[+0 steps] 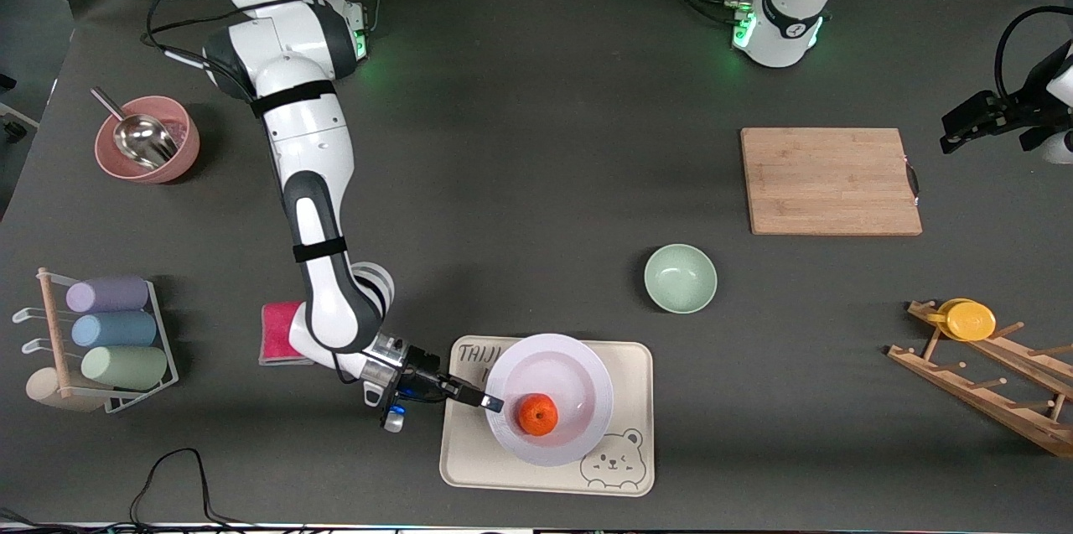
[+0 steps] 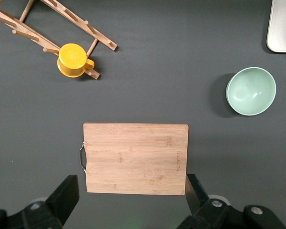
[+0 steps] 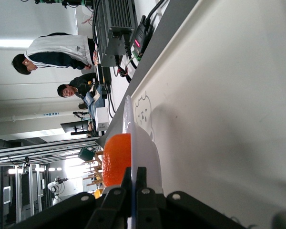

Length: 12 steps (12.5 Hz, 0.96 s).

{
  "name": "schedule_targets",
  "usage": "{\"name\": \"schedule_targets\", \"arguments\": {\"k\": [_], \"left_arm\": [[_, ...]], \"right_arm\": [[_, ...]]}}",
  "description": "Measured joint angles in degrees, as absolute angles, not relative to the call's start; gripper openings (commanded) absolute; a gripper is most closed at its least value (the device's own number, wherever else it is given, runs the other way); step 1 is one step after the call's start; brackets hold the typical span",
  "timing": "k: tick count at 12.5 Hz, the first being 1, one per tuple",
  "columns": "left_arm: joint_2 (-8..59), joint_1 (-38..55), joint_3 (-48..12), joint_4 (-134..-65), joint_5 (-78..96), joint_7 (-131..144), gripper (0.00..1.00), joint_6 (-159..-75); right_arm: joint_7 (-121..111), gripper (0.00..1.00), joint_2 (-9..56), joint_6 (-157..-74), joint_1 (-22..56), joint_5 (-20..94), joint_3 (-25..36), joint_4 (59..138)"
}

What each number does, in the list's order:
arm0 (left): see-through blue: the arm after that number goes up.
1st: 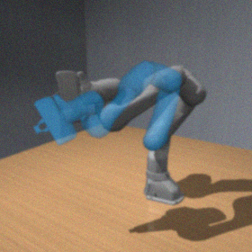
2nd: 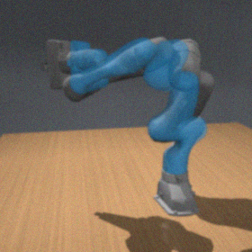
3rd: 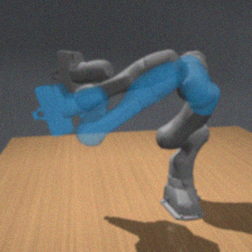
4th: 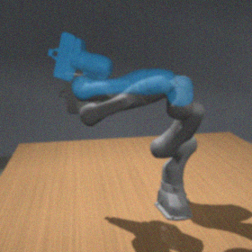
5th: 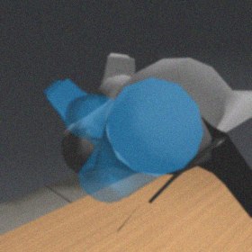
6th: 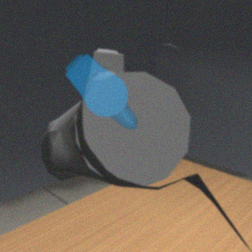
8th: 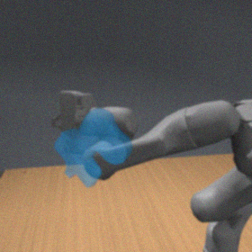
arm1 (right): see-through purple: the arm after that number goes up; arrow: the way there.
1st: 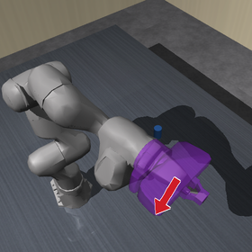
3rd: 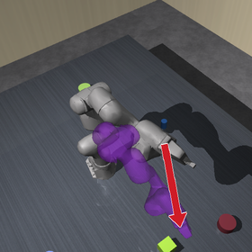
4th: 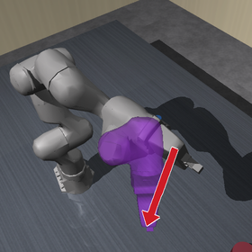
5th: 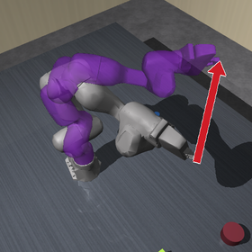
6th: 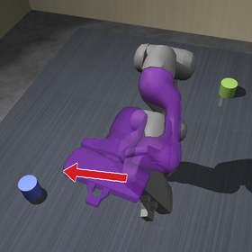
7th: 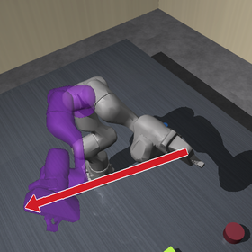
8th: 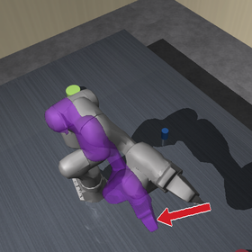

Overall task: Place orange and plate with both arms
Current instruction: 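Carry the plate onto the white bear tray and lower it, then open the right gripper and release the plate rim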

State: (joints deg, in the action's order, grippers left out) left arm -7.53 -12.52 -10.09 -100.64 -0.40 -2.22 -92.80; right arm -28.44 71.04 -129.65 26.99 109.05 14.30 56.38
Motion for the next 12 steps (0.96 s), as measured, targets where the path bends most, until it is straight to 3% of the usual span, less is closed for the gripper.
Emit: {"name": "schedule_targets", "arguments": {"k": [6,9,10,11,12], "left_arm": [[-7.54,-12.52,-10.09,-100.64,-0.39,-2.22,1.00,-92.80],[-7.53,-12.52,-10.09,-100.64,-0.39,-2.22,1.00,-92.82],[-7.53,-12.52,-10.09,-100.64,-0.40,-2.22,1.00,-92.86],[-7.53,-12.52,-10.09,-100.64,-0.40,-2.22,1.00,-92.88],[-7.54,-12.52,-10.09,-100.64,-0.39,-2.22,1.00,-92.89]], "right_arm": [[-32.79,0.02,73.35,-130.99,25.88,109.06,13.03,53.87],[-34.12,0.37,73.75,-131.70,25.83,109.09,12.96,53.13],[-34.17,0.78,73.75,-131.70,25.69,109.12,12.96,53.04],[-34.24,1.00,73.75,-131.70,25.50,109.13,12.96,52.95],[-34.35,1.00,73.75,-131.70,25.31,109.14,12.97,52.84]]}}
